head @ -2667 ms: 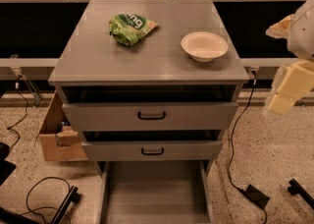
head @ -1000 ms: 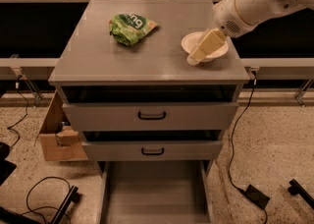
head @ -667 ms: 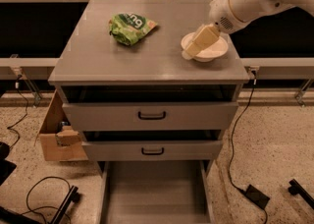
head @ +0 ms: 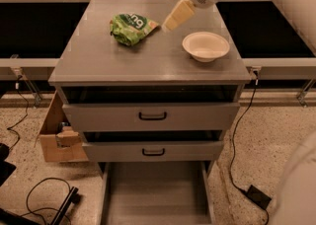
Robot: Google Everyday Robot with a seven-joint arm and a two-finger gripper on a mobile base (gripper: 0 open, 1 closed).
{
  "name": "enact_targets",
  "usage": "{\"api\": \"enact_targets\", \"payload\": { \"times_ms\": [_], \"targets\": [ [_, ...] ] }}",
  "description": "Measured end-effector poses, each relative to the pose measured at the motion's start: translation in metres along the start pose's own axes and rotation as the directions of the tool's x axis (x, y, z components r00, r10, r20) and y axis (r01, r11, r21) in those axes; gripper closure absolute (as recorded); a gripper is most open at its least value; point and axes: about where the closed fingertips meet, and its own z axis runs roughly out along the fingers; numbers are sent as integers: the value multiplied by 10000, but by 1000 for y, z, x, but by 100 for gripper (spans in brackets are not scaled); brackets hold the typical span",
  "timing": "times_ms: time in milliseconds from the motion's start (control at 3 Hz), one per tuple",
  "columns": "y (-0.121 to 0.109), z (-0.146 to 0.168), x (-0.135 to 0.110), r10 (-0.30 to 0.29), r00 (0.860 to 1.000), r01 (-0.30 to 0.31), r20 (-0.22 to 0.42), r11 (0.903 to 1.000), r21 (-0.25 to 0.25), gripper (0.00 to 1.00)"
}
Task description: Place green rice chip bag into bottom drawer
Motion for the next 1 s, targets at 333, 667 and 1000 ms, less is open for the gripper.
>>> {"api": "enact_targets", "payload": {
  "times_ms": [333,667,1000],
  "targets": [
    [6,25,-41,116,9999,-116,10,9997,-221,0],
    [28,58,-71,72,9981,-100,-612,9989,-451,0],
    [51,91,-91,-8,9920,-68,-1261,9982,-594,0]
  ]
}}
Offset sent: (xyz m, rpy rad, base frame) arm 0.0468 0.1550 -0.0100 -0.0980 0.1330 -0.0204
